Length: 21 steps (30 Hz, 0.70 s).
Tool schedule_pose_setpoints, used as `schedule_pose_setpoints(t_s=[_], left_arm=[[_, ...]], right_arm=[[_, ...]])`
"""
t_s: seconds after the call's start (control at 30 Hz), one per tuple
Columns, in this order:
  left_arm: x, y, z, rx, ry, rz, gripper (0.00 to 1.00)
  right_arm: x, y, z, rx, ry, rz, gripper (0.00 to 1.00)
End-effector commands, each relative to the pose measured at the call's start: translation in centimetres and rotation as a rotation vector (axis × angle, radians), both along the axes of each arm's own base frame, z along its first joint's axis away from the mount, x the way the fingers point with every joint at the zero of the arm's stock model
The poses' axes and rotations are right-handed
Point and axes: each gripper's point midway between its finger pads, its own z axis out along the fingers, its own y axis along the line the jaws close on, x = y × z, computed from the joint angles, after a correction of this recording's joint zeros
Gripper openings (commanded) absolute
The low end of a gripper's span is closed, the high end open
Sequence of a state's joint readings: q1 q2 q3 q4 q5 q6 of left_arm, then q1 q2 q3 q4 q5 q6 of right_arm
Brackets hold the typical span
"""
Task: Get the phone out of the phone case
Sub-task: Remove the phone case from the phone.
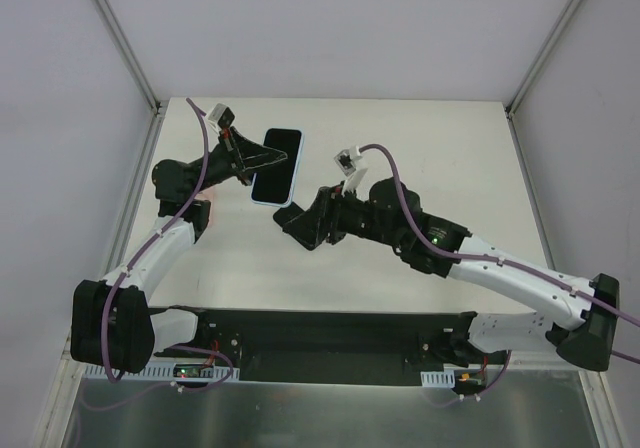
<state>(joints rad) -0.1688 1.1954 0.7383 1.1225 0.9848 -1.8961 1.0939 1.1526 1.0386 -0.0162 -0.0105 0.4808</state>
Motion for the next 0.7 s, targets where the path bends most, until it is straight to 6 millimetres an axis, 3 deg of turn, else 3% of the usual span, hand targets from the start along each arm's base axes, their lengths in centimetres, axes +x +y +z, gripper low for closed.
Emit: schedule_pose_setpoints(t_s=[0.0,0.13,0.67], left_arm=[[-1.6,0.4,3.3,-0.037,-0.121,0.005,0.00],[-1.9,0.5,3.6,-0.039,-0.125,0.002,0.00],[-2.5,0.7,4.1,-0.047,-0.139,0.002,0.00]], right_arm=[[-3.1,2.4,7.7,0.176,-0.173,0.311,0.64],[-1.6,1.7,8.5,0.219,-0.164,0.289,0.62],[-0.5,2.1,9.5,0.301,-0.136,0.326,0.47]])
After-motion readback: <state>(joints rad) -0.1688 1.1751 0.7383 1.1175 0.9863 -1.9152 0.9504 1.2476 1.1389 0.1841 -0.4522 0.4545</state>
